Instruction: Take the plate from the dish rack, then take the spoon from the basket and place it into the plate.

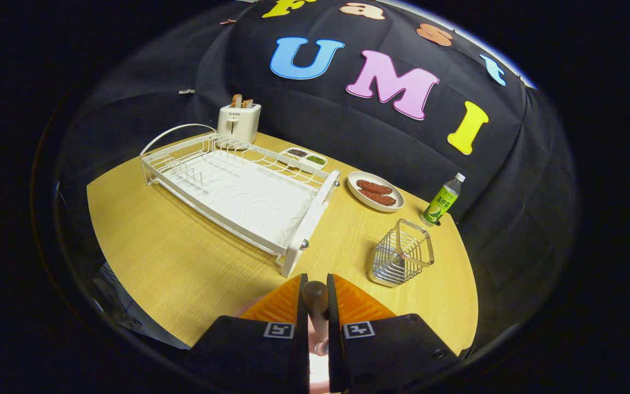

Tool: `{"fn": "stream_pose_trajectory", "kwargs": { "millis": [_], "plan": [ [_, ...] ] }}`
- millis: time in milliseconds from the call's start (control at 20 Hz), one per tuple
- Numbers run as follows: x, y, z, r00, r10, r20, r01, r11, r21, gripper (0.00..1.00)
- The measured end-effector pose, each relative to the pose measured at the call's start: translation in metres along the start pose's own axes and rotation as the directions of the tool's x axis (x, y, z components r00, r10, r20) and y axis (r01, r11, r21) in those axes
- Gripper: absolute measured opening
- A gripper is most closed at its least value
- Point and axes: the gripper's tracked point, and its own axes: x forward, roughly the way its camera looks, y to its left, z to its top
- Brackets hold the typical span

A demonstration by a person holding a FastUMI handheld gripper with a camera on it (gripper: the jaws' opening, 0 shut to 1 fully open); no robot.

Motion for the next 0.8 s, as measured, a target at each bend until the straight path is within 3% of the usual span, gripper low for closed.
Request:
{"fn": "stream_pose_trajectory", "kwargs": {
  "millis": [150,250,400,600,800],
  "plan": [
    [-0.005,0.01,0.004,0.999,0.047,-0.002,-0.047,0.999,0.028,0.21],
    [-0.014,0.018,0.011,0.996,0.09,0.01,-0.09,0.994,0.06,0.49],
    [-0.031,0.012,0.032,0.995,0.086,0.06,-0.092,0.99,0.11,1.0],
    [-0.057,-0.017,0.084,0.986,0.024,0.165,-0.054,0.982,0.179,0.98],
    [-0.095,-0.057,0.151,0.949,-0.085,0.305,0.009,0.971,0.241,0.98]
  ]
}}
